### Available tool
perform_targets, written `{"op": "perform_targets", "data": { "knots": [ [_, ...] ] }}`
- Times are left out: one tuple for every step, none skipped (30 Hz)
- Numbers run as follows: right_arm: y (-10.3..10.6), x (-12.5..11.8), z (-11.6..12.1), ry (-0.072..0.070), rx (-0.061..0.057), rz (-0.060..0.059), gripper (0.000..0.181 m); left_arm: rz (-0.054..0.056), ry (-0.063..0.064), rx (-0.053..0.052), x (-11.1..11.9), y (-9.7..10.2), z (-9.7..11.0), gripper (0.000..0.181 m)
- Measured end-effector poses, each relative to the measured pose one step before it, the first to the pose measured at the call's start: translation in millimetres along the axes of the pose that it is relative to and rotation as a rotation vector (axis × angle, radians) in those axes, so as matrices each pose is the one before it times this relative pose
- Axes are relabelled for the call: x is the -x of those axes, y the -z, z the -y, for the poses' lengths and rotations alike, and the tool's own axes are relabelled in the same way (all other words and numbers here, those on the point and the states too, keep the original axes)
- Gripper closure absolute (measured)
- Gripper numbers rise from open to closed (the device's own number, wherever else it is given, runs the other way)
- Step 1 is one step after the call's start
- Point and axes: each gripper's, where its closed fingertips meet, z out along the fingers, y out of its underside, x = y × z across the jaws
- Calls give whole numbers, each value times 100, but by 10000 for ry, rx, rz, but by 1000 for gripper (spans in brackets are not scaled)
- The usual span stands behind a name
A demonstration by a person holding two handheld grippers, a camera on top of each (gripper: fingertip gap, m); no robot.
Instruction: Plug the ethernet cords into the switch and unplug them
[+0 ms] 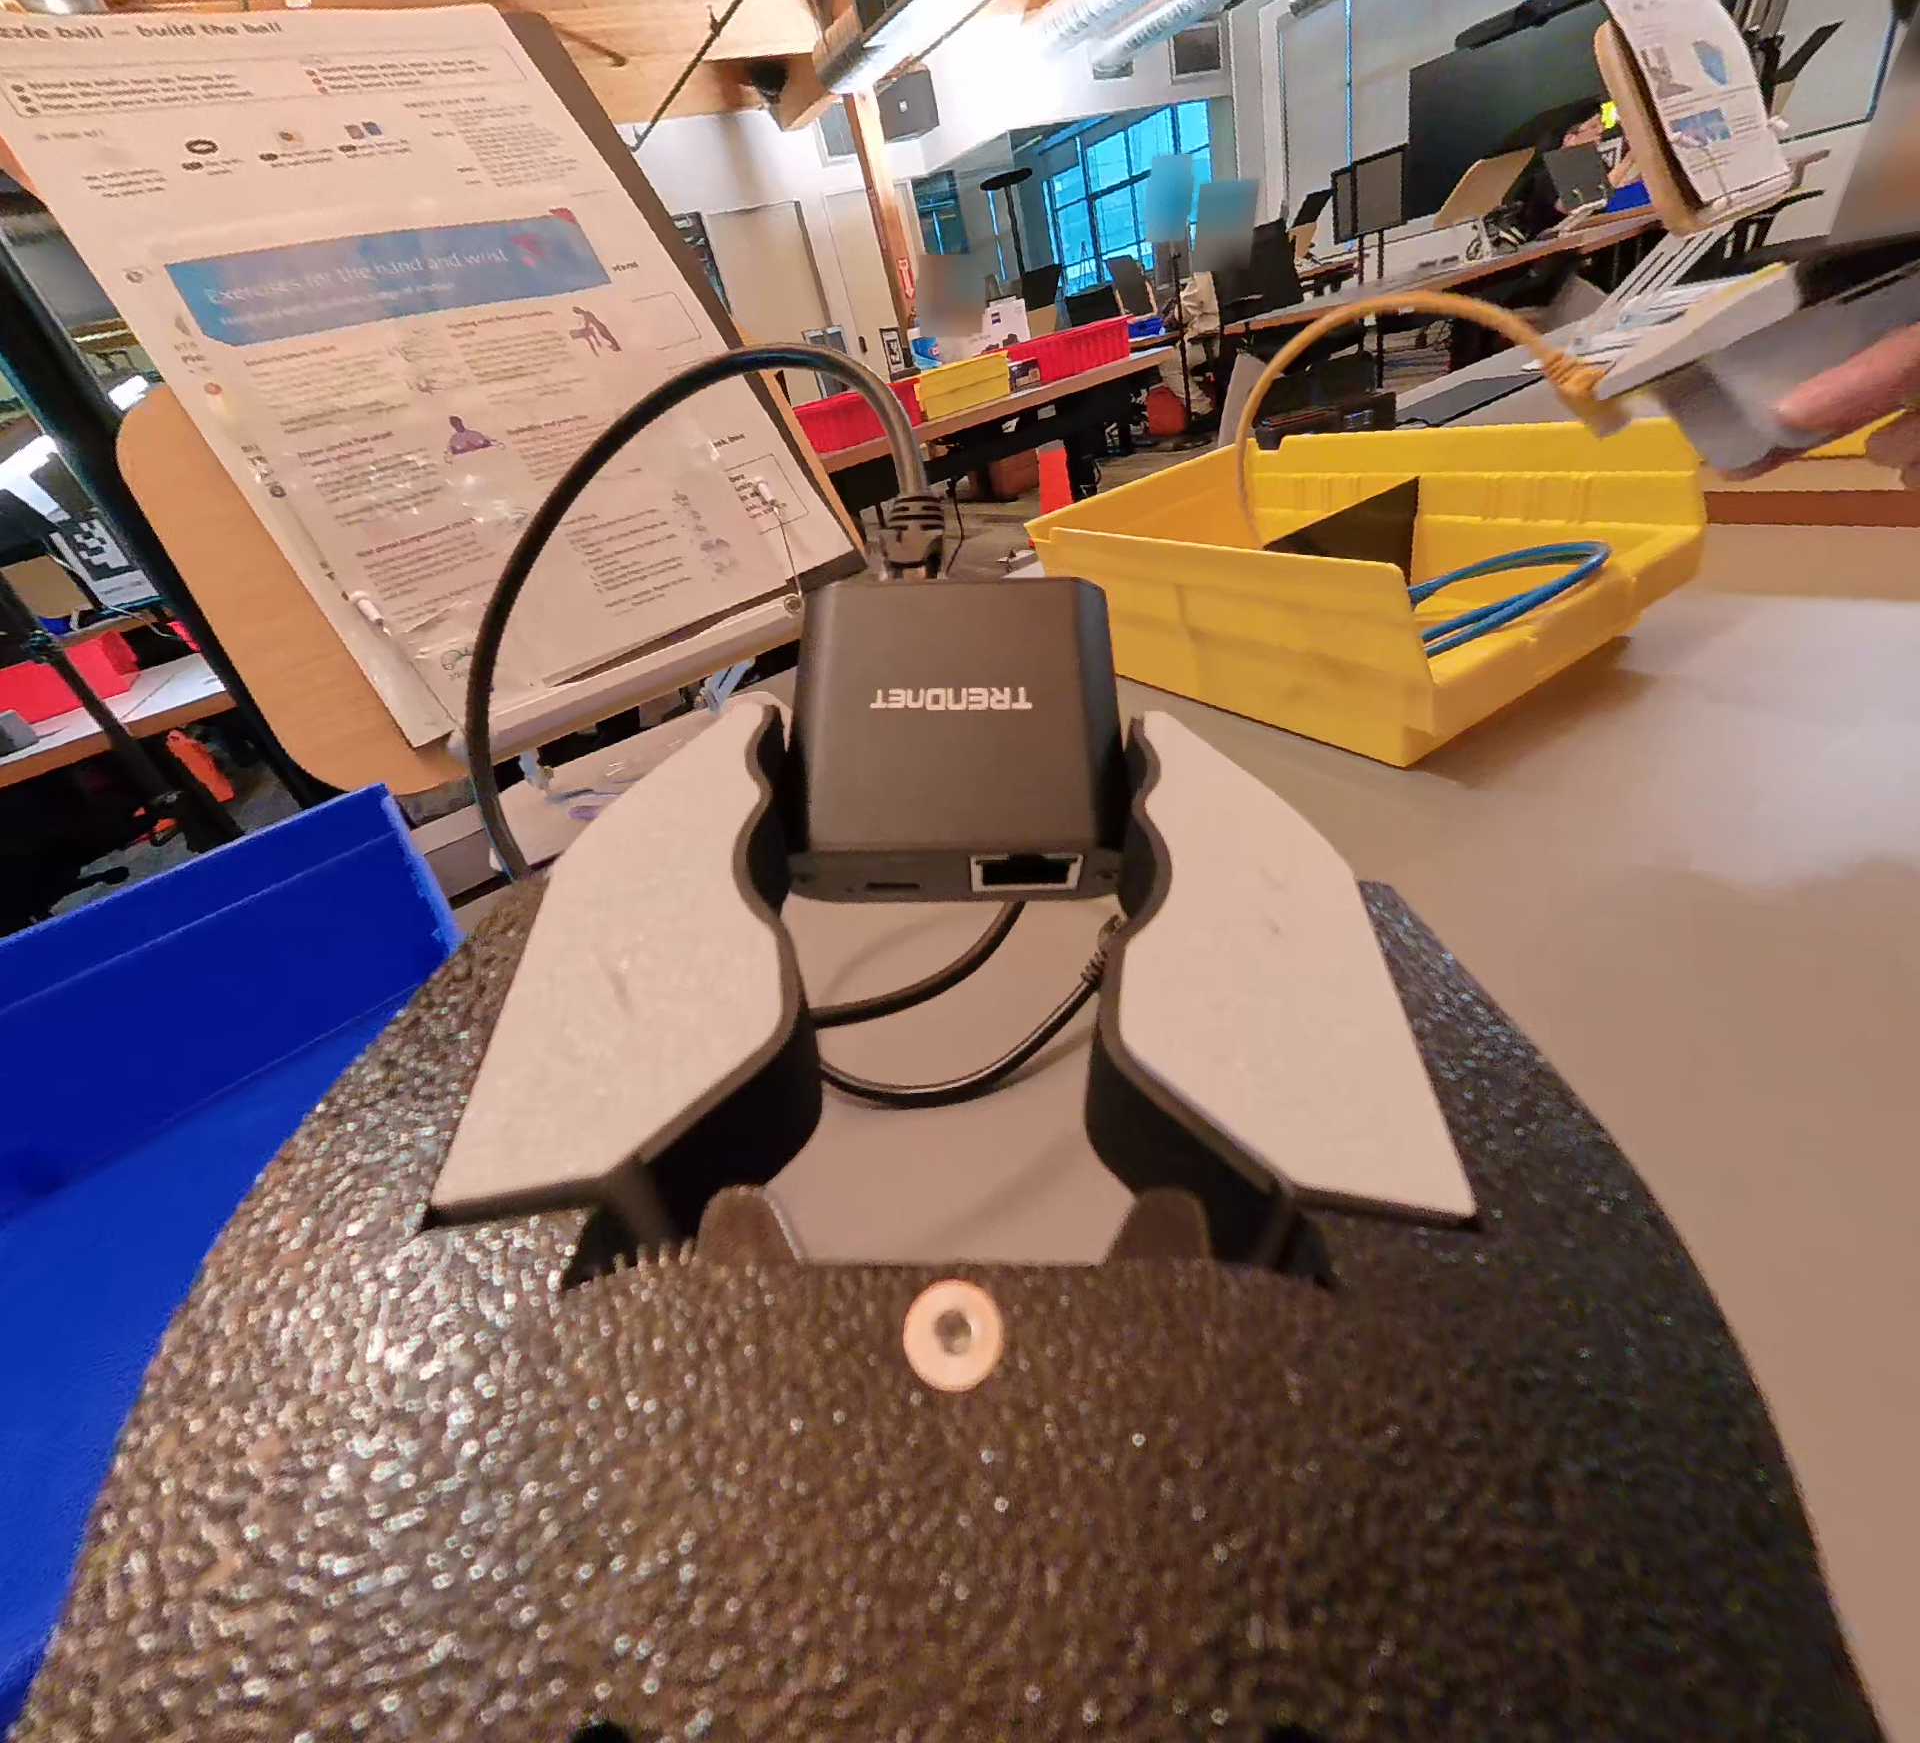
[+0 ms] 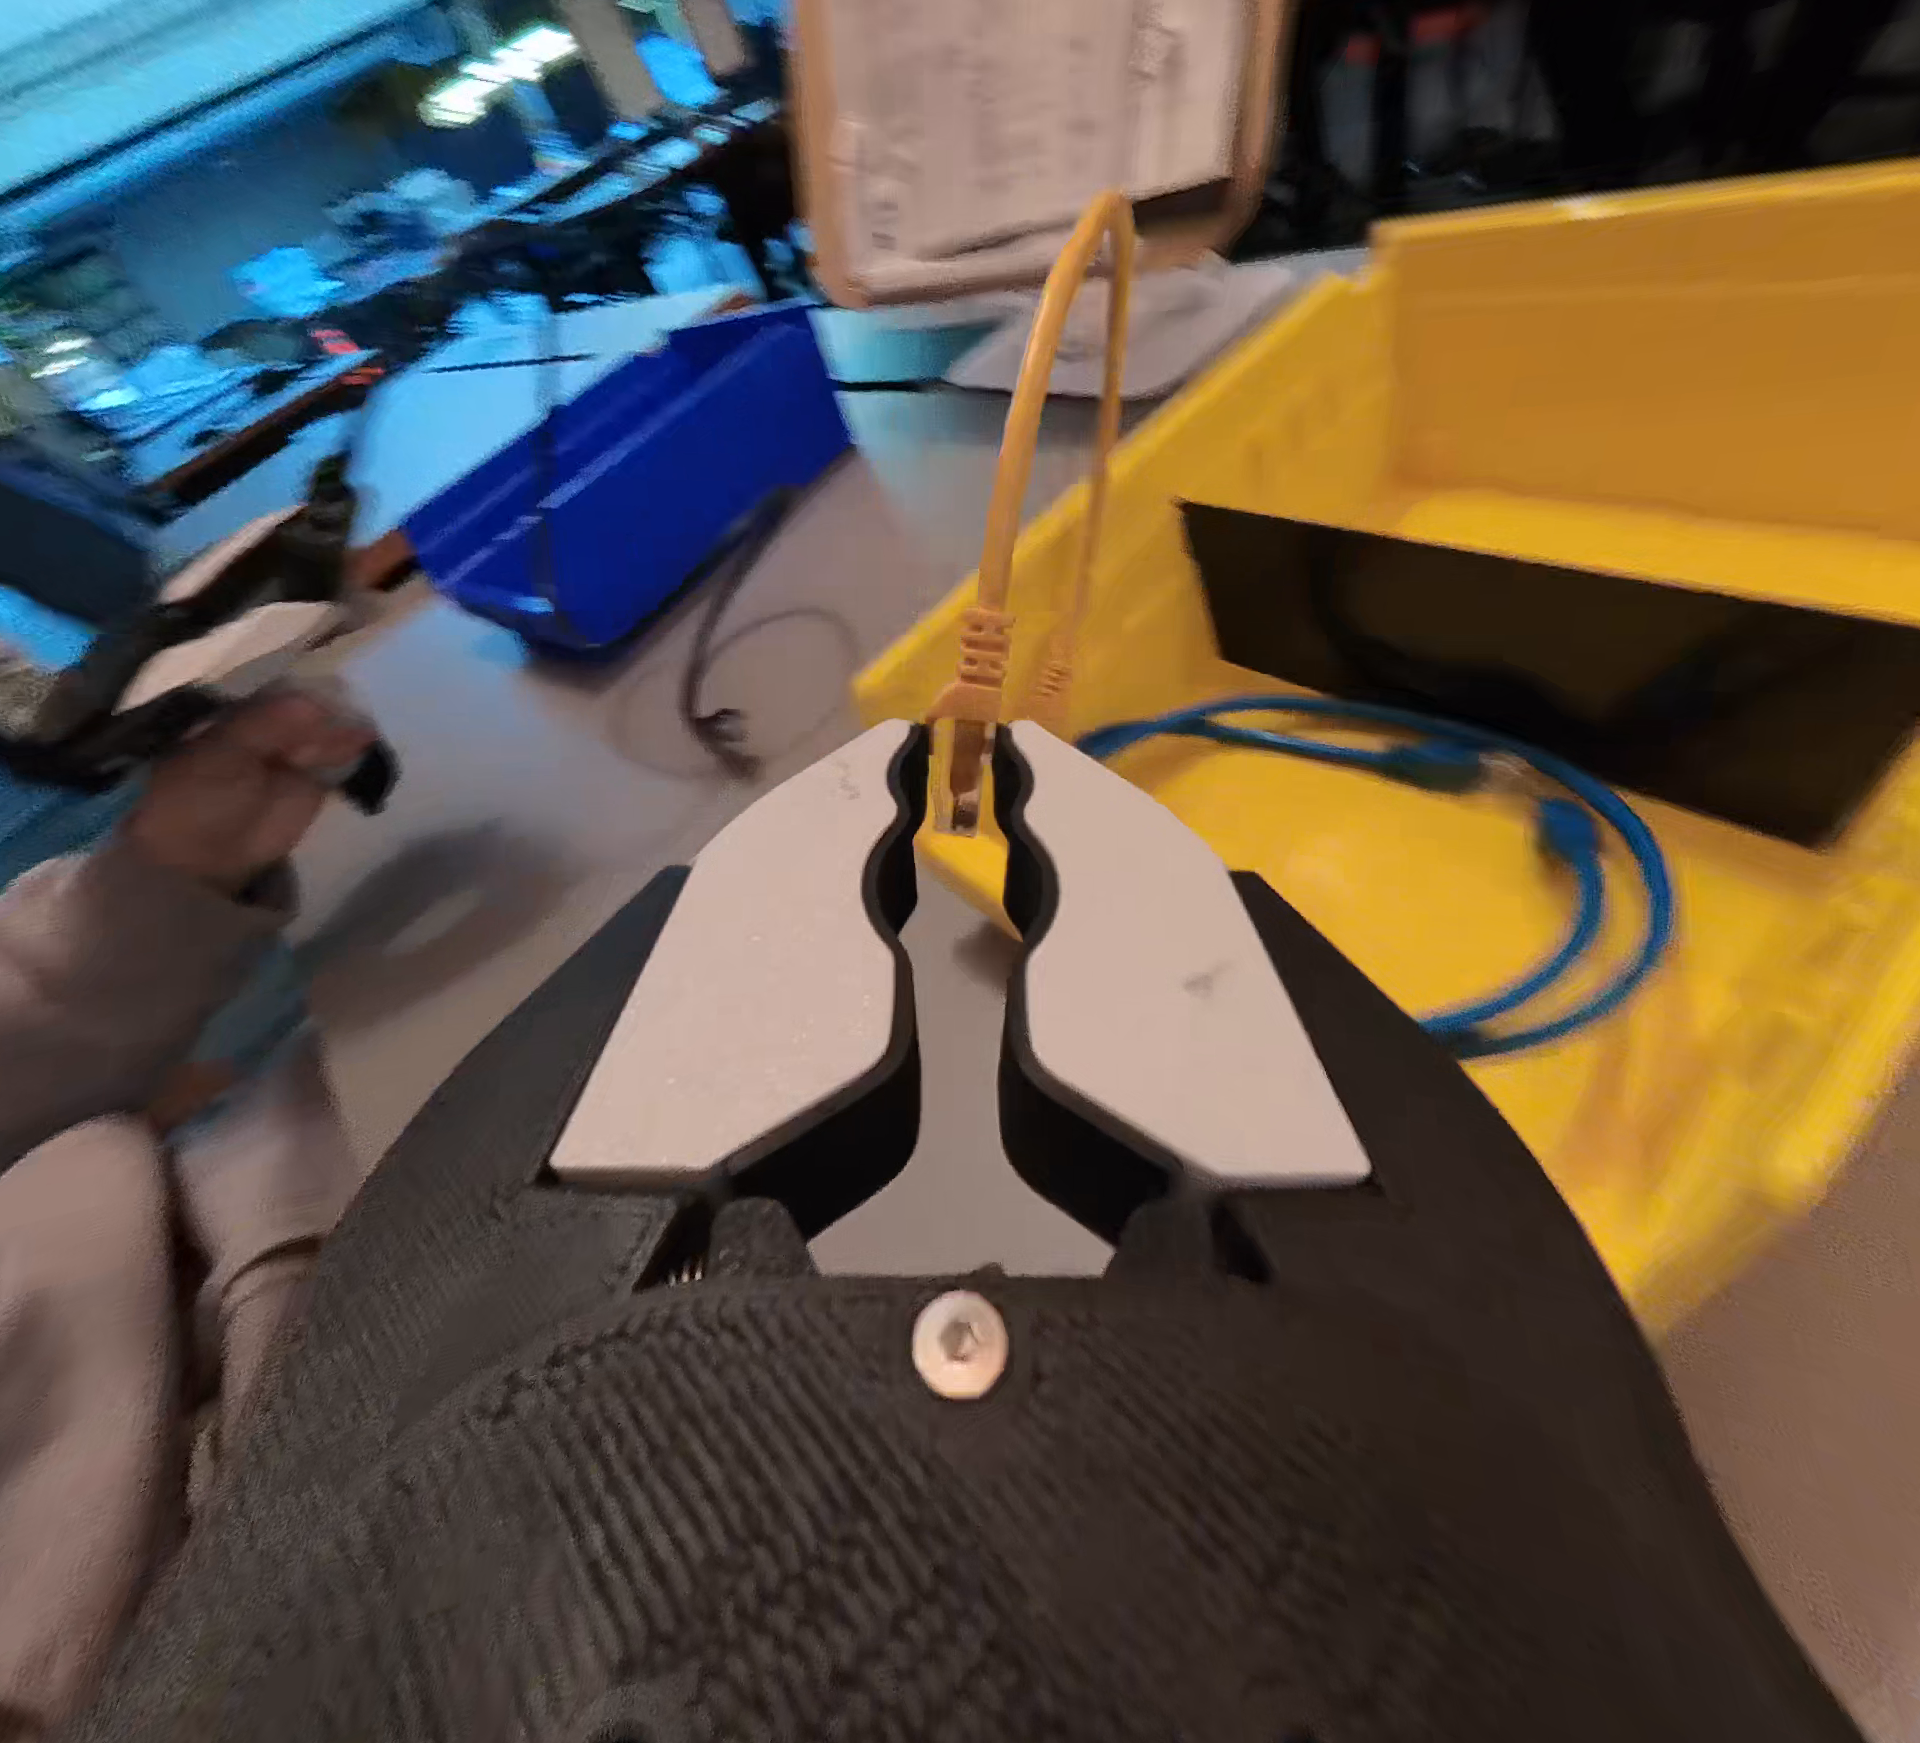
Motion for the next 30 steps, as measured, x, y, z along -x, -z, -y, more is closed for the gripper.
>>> {"op": "perform_targets", "data": {
  "knots": [
    [-23, -1697, -311, -350, 199, -854, 169, 11, 6, -8, -31, -16, -43, 120],
    [8, -1557, -104, -134, 80, -842, 167, -30, 20, 13, -60, -24, -81, 120],
    [90, -1365, 35, 122, -20, -861, 162, -19, 20, 21, -34, -27, -94, 120],
    [204, -1360, 147, 266, -96, -998, 153, -2, 15, 6, 9, -15, -66, 120],
    [249, -1214, 244, 308, -158, -978, 140, -21, 32, 19, -2, -22, -79, 120],
    [237, -901, 374, 311, -211, -765, 124, -10, 33, 21, 16, -31, -73, 120],
    [231, -562, 446, 340, -231, -499, 116, -34, 21, 22, -28, -43, -91, 120],
    [201, -276, 372, 269, -178, -277, 113, -18, 9, 13, -21, -34, -73, 120],
    [152, -280, 412, 111, -203, -255, 106, -8, 0, 18, -23, -25, -75, 120],
    [124, -137, 461, 34, -262, -118, 99, -42, 29, 24, -61, -46, -79, 120],
    [159, 152, 385, -89, -195, 71, 98, -61, 73, 6, -80, -31, -52, 120],
    [186, 429, 452, -213, -188, 202, 96, -39, 83, -1, -53, -24, -53, 120],
    [203, 718, 615, -214, -237, 313, 95, -29, 37, 25, -35, -12, -81, 120],
    [134, 1100, 675, -191, -264, 443, 96, -50, 4, 30, -72, -27, -72, 120],
    [-35, 1465, 630, -259, -301, 540, 99, -69, 15, -4, -100, -21, -16, 120],
    [-279, 1955, 488, -264, -295, 722, 102, -50, 48, -35, -82, -19, 32, 120],
    [-564, 2401, 137, -220, -172, 911, 103, -73, 69, -17, -99, -31, 13, 120],
    [-877, 2517, -251, -318, -5, 922, 103, -150, 79, -7, -200, -41, -1, 120],
    [-1191, 2457, -517, -393, 78, 853, 103, -187, 64, -50, -252, -31, 39, 120],
    [-1459, 2446, -752, -318, 102, 840, 104, -195, 33, -91, -281, -5, 72, 120],
    [-1654, 2434, -944, -208, 92, 874, 106, -216, 28, -59, -323, -12, 63, 120],
    [-1767, 2323, -1157, -247, 127, 871, 106, -212, 26, -11, -316, -34, 17, 120],
    [-1792, 2014, -1266, -355, 173, 778, 105, -149, -19, 42, -254, -51, -37, 120],
    [-1711, 1609, -1281, -338, 190, 613, 105, -127, -51, 70, -246, -59, -78, 121],
    [-1468, 1317, -1032, -243, 70, 518, 108, -158, -73, 39, -298, -39, -39, 120],
    [-1120, 1044, -997, -180, 129, 407, 110, -163, -80, 37, -302, -34, -33, 120],
    [-829, 541, -856, -105, 171, 156, 113, -110, -108, 53, -218, -30, -41, 120],
    [-576, 219, -563, -35, 27, -37, 118, -89, -127, 56, -174, -16, -53, 121],
    [-364, 166, -410, -23, -6, -20, 121, -48, -147, 26, -112, -7, -21, 121],
    [-249, 29, -437, -138, 119, -52, 123, 18, -130, 2, -17, 20, -2, 121]
  ]
}}
